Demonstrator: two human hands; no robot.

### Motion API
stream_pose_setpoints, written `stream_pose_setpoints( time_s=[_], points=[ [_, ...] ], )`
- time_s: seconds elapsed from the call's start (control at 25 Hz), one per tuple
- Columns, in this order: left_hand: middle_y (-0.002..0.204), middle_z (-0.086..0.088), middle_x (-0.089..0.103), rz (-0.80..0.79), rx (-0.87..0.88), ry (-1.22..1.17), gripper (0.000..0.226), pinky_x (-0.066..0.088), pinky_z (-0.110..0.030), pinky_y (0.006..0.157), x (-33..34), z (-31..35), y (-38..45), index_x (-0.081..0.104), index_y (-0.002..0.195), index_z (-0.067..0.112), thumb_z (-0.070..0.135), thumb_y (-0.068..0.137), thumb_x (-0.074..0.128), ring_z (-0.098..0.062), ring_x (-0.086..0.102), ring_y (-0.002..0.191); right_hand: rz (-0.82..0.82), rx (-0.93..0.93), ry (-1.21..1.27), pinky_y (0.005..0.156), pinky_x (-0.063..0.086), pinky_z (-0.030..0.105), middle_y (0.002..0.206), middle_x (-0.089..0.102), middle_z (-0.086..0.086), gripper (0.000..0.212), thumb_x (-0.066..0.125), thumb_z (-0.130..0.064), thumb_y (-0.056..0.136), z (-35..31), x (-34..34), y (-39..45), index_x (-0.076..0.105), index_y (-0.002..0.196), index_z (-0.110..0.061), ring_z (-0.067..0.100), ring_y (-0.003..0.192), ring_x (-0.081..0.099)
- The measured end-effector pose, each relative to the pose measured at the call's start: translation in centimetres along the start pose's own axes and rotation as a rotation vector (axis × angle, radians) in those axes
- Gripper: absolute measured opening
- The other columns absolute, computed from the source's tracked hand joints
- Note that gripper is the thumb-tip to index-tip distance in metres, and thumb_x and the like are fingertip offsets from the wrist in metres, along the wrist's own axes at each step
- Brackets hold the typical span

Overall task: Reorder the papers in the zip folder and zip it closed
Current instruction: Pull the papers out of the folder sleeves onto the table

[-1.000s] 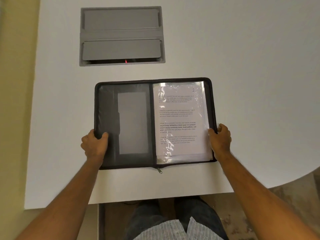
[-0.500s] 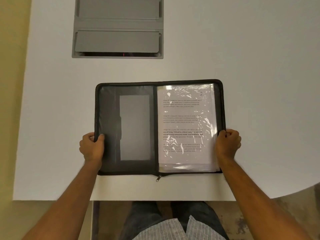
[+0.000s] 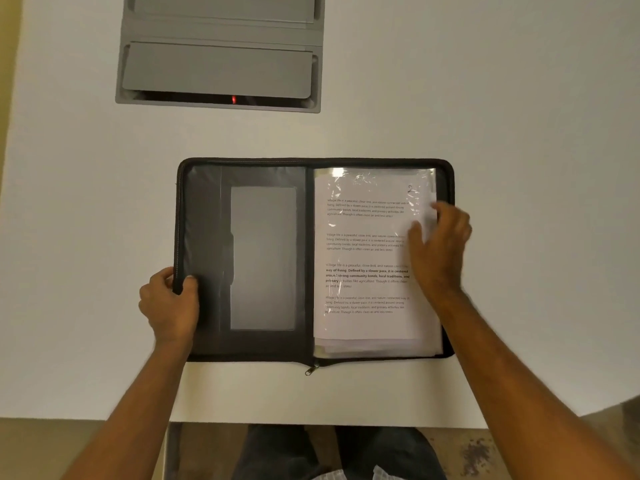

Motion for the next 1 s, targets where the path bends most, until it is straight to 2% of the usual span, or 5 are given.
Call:
stream_pose_setpoints(
  time_s=[0.08, 0.24, 0.44, 0.72, 1.0],
  points=[
    [0.135, -0.016, 0.057, 0.016, 0.011, 0.05, 0.043, 0.049, -0.058, 0.103, 0.3, 0.7, -0.7, 0.056, 0.138, 0.011, 0.027, 0.099, 0.065, -0.04, 0.054, 0.124, -0.057, -0.164, -0.033, 0.11, 0.034, 0.03, 0.146, 0.043, 0.008, 0.05, 0.063, -0.028, 0.095, -2.3, 1.2, 3.2, 0.048, 0.142, -0.016, 0.026, 0.134, 0.039],
    [0.15, -0.018, 0.043, 0.112, 0.121, 0.223, 0.058, 0.037, -0.061, 0.109, 0.9, 3.4, -4.1, 0.043, 0.148, 0.011, 0.028, 0.097, 0.065, -0.042, 0.04, 0.137, -0.224, -0.19, -0.268, 0.121, 0.026, 0.045, 0.164, 0.027, 0.01, 0.068, 0.066, -0.039, 0.092, -3.8, 3.2, 7.5, 0.043, 0.152, -0.019, 0.033, 0.15, 0.024],
    [0.167, -0.003, 0.018, -0.286, 0.618, 0.249, 0.068, 0.017, -0.049, 0.121, 6.7, 9.0, -10.8, 0.027, 0.159, 0.025, 0.046, 0.1, 0.055, -0.025, 0.019, 0.153, -0.263, -0.271, -0.283, 0.118, 0.029, 0.048, 0.163, 0.031, 0.011, 0.059, 0.069, -0.03, 0.089, -4.0, 2.8, 8.9, 0.053, 0.144, -0.015, 0.033, 0.149, 0.026],
    [0.171, 0.004, -0.013, -0.461, 0.796, 0.389, 0.085, -0.008, -0.049, 0.126, 14.2, 10.2, -14.1, -0.003, 0.163, 0.027, 0.064, 0.1, 0.039, -0.02, -0.012, 0.157, -0.174, -0.27, -0.08, 0.102, 0.043, 0.028, 0.134, 0.05, 0.003, 0.036, 0.066, -0.01, 0.089, -4.3, 1.7, 9.1, 0.062, 0.124, -0.018, 0.022, 0.121, 0.049],
    [0.171, 0.003, -0.014, -0.442, 0.78, 0.397, 0.087, -0.016, -0.046, 0.123, 14.9, 9.9, -14.4, -0.005, 0.164, 0.026, 0.065, 0.099, 0.039, -0.018, -0.02, 0.156, -0.053, -0.186, -0.007, 0.083, 0.057, 0.039, 0.1, 0.065, -0.013, 0.007, 0.067, -0.024, 0.095, -3.7, -0.9, 8.7, 0.065, 0.1, -0.029, 0.008, 0.091, 0.063]
  ],
)
Point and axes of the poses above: each hand's wrist, its own y-axis towards the middle knuckle, its own x-axis out of the palm, z = x × y, the point moved 3 cm from there along y, towards the middle knuckle
